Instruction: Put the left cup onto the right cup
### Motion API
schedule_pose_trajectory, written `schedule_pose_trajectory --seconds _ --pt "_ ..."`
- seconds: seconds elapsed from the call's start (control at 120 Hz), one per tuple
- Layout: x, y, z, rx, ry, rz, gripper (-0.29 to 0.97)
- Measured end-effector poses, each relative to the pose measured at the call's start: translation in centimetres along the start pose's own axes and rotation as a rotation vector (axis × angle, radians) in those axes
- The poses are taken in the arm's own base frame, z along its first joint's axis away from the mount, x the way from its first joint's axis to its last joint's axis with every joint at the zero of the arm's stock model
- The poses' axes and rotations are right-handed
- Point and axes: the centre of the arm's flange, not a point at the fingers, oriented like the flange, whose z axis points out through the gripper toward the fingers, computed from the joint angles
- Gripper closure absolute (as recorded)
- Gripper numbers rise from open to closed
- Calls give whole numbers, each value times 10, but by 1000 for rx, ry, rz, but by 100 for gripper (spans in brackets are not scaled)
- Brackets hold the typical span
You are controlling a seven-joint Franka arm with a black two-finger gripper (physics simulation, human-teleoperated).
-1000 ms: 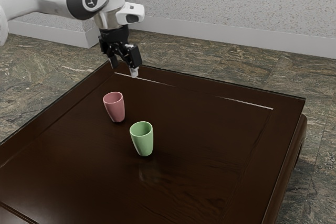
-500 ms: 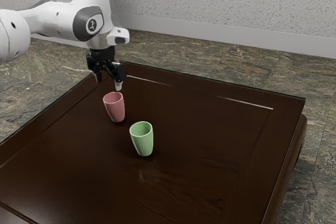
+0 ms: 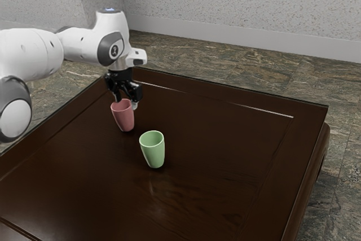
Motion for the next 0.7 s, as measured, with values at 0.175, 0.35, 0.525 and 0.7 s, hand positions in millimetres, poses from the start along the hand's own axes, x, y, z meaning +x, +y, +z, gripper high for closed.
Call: schedule_pose_trajectory --seconds 0.175,0.35,0.525,0.7 --pt "11 -8 19 13 18 -1 25" --pt "21 -10 35 23 33 4 27" --pt "20 -19 55 17 23 -9 28" --pt "20 -18 74 12 4 -8 30"
